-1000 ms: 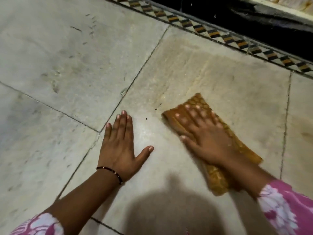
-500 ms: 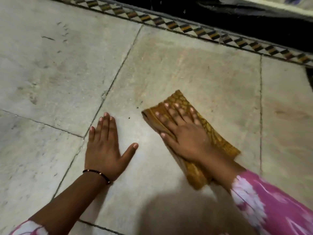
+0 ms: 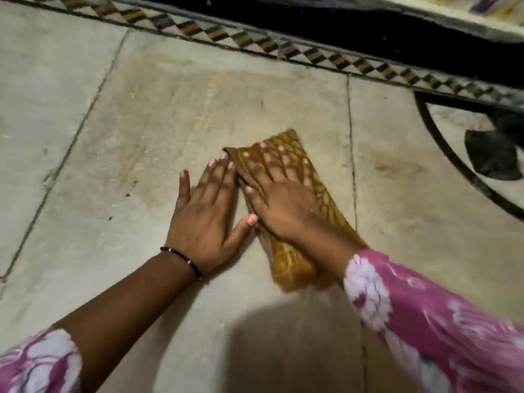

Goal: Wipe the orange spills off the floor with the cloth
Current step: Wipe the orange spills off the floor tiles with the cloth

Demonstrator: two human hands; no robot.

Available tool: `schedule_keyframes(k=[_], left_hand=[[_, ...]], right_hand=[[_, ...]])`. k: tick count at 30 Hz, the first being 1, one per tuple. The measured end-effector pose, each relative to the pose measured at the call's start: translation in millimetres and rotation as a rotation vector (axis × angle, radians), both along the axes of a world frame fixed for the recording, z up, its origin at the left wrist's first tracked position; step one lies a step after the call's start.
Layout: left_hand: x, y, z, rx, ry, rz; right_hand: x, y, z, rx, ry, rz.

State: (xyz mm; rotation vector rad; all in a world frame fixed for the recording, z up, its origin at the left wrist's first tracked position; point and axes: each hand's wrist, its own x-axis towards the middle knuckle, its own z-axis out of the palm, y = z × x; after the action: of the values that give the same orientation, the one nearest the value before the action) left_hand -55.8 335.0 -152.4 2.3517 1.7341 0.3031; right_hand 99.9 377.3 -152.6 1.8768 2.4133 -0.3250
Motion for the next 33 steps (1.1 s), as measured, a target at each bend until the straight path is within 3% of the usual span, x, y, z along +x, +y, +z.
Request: schedule_keyframes(k=[2,5,8,11,13,15,19,20,24,26,30,33], left_hand=[[13.0,15.2,-3.8,0.034,0.026,0.022],[21.3,19.7,-13.9,0.016,0.064,0.043],[21.3,17.6,-19.0,0.006,0.099,0.060],[20.6,18.1,-18.7,0.006,0.117,0.066],[21.9,18.2,-17.6,-0.016,0.109,0.059],[23.4,19.0,-18.3,-0.042,0.102,0.058],[24.8,17.8,-19.7,-0.054,0.111,0.068],[25.8,19.0,-20.0,-0.056,0.107,0.061],[23.7,19.9,-19.8,-0.069,0.103,0.068],[26.4,17.2,-18.1,-0.078,0.102,0.086],[59.9,20.5,4.0,-0.134,-0.020,0.159],[112.6,9.1,12.5,-0.081,-0.017,-0.127]], right_hand=[[18.4,44.6,-2.4,0.000,-0.018,0.135],[71.6,77.8,-2.7,-0.004,0.003,-0.008],[123.0,32.2,0.2,0.010,-0.046,-0.219],[147.7,-40.6,4.3,-0.023,-0.125,-0.075],[168.6,-48.1,8.2,-0.066,-0.133,-0.004],[181.4,-21.2,7.6,-0.033,-0.128,-0.153],[134.4,68.7,-10.9,0.009,-0.050,-0.685],[112.4,79.1,-11.3,0.026,-0.026,-0.671],[51.9,28.3,-6.7,0.085,0.080,-0.224],[70.9,-25.7,-5.7,0.089,0.070,-0.209],[162.5,-70.7,-0.6,0.056,0.004,-0.594],[214.5,-27.1,-0.7,0.014,-0.010,-0.906]])
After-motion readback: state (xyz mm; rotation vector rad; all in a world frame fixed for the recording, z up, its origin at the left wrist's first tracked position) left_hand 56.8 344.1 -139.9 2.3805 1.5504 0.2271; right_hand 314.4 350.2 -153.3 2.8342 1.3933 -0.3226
